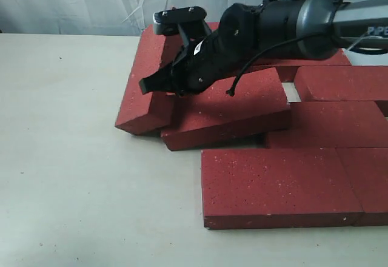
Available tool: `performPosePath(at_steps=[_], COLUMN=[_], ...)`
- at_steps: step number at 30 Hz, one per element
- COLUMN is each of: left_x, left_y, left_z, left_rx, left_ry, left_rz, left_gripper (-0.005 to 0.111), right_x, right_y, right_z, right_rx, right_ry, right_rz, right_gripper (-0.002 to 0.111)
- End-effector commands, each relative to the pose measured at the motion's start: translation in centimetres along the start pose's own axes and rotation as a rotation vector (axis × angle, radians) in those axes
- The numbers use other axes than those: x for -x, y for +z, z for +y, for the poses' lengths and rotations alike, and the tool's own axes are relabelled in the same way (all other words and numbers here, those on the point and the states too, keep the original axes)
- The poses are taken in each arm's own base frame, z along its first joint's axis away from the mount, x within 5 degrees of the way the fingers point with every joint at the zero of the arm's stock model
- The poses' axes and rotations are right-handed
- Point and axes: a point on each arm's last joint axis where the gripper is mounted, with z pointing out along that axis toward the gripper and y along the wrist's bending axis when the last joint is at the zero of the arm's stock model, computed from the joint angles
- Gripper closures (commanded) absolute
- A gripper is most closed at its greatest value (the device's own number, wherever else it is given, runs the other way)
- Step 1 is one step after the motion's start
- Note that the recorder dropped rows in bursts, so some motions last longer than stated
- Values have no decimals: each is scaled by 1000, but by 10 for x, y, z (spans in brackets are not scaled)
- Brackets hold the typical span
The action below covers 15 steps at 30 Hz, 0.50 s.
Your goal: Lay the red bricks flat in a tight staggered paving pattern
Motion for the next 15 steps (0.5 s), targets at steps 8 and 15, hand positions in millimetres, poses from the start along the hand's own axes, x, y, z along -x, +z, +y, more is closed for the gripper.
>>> performPosePath(at_steps=[8, 15], left_x=[0, 0], left_y=[0, 0], left_z=[0, 0], left_rx=[2, 2], left_ry=[-2, -2], left_rz=[-15, -15], left_gripper=[107, 107], right_x=[0, 8], right_y=[20, 12], right_z=[25, 40], right_rx=[73, 132], right_ry=[81, 54], right_rz=[4, 82], right_gripper=[109, 109])
